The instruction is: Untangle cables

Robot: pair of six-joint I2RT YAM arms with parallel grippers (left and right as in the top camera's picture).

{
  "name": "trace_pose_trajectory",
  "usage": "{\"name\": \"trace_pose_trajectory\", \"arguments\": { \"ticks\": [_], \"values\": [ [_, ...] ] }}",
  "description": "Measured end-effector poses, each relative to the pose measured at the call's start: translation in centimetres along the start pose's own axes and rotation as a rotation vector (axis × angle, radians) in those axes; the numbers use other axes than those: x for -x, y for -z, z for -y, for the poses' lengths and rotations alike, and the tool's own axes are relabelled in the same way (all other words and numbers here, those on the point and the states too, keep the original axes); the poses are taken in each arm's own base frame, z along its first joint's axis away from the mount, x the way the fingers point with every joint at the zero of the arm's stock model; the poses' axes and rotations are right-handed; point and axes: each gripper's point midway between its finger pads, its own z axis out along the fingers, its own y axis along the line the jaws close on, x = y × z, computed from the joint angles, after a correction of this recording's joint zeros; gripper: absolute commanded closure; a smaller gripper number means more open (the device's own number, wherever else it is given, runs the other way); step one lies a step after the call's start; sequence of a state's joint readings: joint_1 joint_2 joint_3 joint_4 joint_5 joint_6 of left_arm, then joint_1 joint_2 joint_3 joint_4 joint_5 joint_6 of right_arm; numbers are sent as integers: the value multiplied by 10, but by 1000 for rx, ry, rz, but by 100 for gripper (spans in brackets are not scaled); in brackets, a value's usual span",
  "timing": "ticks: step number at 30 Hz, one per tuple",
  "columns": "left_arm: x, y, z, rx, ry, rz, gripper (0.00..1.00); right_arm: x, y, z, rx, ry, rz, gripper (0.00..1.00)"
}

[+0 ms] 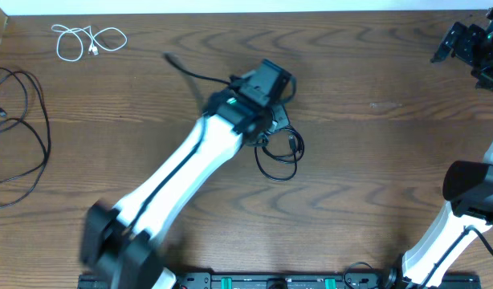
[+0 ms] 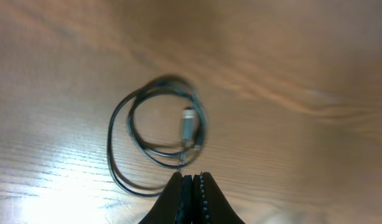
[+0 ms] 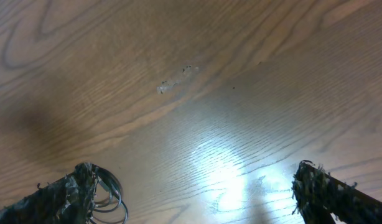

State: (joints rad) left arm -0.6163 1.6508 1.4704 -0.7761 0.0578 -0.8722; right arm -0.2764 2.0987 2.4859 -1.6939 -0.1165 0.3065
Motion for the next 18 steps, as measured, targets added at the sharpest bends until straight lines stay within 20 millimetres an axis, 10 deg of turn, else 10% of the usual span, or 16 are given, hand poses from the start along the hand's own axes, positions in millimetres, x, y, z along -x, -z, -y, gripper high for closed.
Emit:
{"name": "trace_pose_trajectory", "arguments": {
  "ticks": [5, 18],
  "values": [
    [8, 36, 6, -53, -34, 65, 37, 0, 0, 0, 0, 0, 0, 1],
    [-43, -80, -51, 258, 29, -215, 35, 0, 0, 0, 0, 0, 0, 1]
  ]
}}
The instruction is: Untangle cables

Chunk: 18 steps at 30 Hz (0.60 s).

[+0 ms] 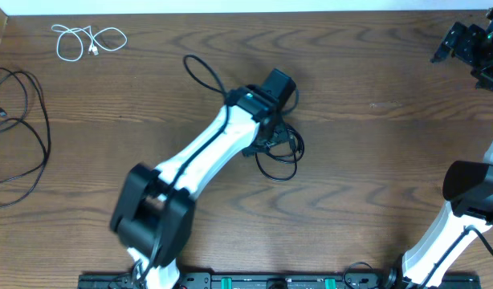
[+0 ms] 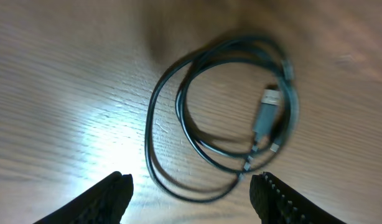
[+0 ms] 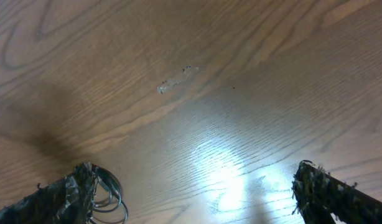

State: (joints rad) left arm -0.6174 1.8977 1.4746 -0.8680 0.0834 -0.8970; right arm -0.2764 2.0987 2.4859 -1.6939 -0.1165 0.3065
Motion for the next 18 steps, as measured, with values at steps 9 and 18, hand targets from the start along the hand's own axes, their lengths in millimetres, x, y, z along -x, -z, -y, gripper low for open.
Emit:
{"name": "trace_pose_trajectory", "arguments": {
  "ticks": [9, 18],
  "values": [
    [-12, -60, -12, 102, 98, -97, 51, 0, 0, 0, 0, 0, 0, 1],
    [-11, -69, -7, 86, 107, -100, 76, 0, 0, 0, 0, 0, 0, 1]
  ]
}}
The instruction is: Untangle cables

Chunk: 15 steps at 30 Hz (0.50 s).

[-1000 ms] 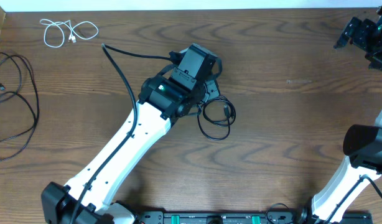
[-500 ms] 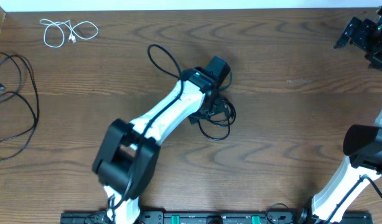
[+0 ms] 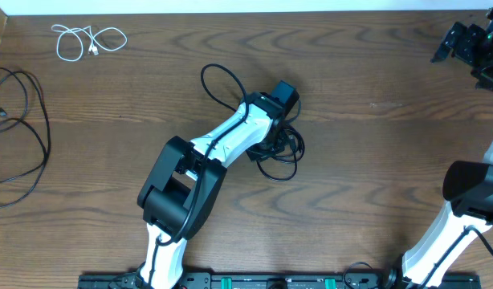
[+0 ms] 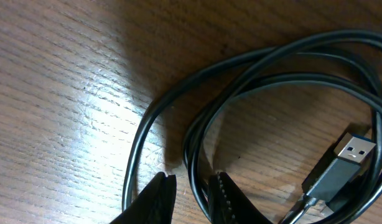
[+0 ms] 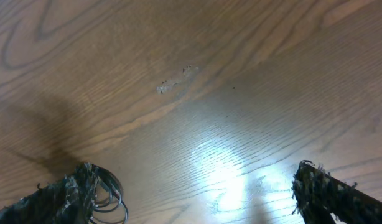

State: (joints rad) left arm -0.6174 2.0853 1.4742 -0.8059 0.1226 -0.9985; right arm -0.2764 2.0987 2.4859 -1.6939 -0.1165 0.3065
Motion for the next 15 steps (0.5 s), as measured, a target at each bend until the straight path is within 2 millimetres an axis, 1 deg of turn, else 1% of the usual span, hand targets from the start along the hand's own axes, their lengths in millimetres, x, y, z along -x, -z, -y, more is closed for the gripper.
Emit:
{"name": "trace_pose_trajectory", "arguments": {
  "ticks": [3, 6, 14, 15],
  "values": [
    [0, 0, 0, 0, 0, 0, 73, 0, 0, 0, 0, 0, 0, 1],
    [0, 0, 0, -1, 0, 1, 73, 0, 0, 0, 0, 0, 0, 1],
    [2, 0, 4, -16, -1, 9, 74, 0, 0, 0, 0, 0, 0, 1],
    [2, 0, 4, -16, -1, 9, 76, 0, 0, 0, 0, 0, 0, 1]
  ]
}}
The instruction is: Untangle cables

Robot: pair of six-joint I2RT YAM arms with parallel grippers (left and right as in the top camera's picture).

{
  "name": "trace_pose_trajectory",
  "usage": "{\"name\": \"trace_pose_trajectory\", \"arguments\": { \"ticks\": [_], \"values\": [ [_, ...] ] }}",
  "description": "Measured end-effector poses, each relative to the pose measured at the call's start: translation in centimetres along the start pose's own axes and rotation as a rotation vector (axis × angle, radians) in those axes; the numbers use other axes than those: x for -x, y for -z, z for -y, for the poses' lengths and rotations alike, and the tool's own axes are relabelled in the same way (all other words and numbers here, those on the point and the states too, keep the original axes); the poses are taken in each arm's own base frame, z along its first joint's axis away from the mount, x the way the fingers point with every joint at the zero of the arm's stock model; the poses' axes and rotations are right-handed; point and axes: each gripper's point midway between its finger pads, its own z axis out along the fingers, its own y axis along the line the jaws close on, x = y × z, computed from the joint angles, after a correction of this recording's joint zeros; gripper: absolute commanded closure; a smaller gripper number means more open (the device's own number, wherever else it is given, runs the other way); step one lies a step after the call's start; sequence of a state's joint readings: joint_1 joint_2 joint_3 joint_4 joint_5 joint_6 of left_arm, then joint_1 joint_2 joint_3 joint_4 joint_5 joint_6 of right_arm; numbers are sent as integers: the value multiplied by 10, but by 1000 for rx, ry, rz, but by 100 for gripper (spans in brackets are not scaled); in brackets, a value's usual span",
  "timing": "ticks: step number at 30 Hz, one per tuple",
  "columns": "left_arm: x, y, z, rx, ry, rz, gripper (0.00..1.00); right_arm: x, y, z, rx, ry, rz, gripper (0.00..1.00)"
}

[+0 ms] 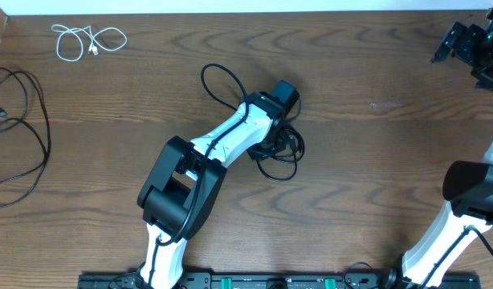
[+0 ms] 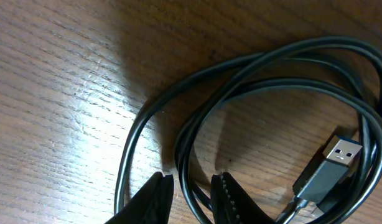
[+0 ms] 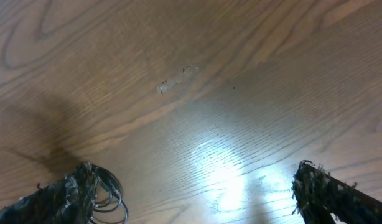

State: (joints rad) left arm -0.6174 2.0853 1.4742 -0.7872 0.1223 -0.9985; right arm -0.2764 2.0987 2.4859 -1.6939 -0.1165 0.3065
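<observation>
A black cable (image 1: 280,152) lies coiled at mid-table, with one loop (image 1: 217,83) thrown out to the upper left. My left gripper (image 2: 192,178) is down on the coil. Its narrowly open fingers (image 2: 158,194) straddle a pair of the cable's strands (image 2: 182,163), which lie near the right finger without being pinched. The cable's USB plug (image 2: 331,160) lies to the right, inside the coil. My right gripper (image 3: 194,168) hangs wide open over bare wood at the table's far right corner, holding nothing.
A small white cable (image 1: 90,40) lies coiled at the back left. A second long black cable (image 1: 22,128) sprawls along the left edge. The right arm's base (image 1: 471,193) stands at the right side.
Almost nothing has changed. In the left wrist view the coil has shifted slightly toward the lower left. The left fingers stand the same distance apart around the strands. The right arm is still.
My left gripper was first shut above the coil, and the cable's tail ran out straight to the upper left. Then it was wide open over the coil, with the tail curled into a loop. After that it was down on the coil, fingers narrowed around strands, as now.
</observation>
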Motion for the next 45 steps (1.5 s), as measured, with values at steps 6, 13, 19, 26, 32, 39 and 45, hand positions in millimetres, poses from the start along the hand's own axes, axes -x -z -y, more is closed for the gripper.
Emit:
{"name": "trace_pose_trajectory", "arguments": {
  "ticks": [6, 13, 19, 26, 32, 39, 45],
  "values": [
    [0, 0, 1, -3, 0, 2, 78, 0, 0, 0, 0, 0, 0, 1],
    [0, 0, 1, -2, 0, 1, 78, 0, 0, 0, 0, 0, 0, 1],
    [-1, -3, -1, -1, 0, 0, 78, 0, 0, 0, 0, 0, 0, 1],
    [-1, -7, -3, -2, -2, 0, 92, 0, 0, 0, 0, 0, 0, 1],
    [-1, -7, -2, -5, -1, -1, 92, 0, 0, 0, 0, 0, 0, 1],
    [-1, -7, -2, -4, -19, -1, 93, 0, 0, 0, 0, 0, 0, 1],
    [1, 22, 6, -66, -59, 36, 92, 0, 0, 0, 0, 0, 0, 1]
  ]
}}
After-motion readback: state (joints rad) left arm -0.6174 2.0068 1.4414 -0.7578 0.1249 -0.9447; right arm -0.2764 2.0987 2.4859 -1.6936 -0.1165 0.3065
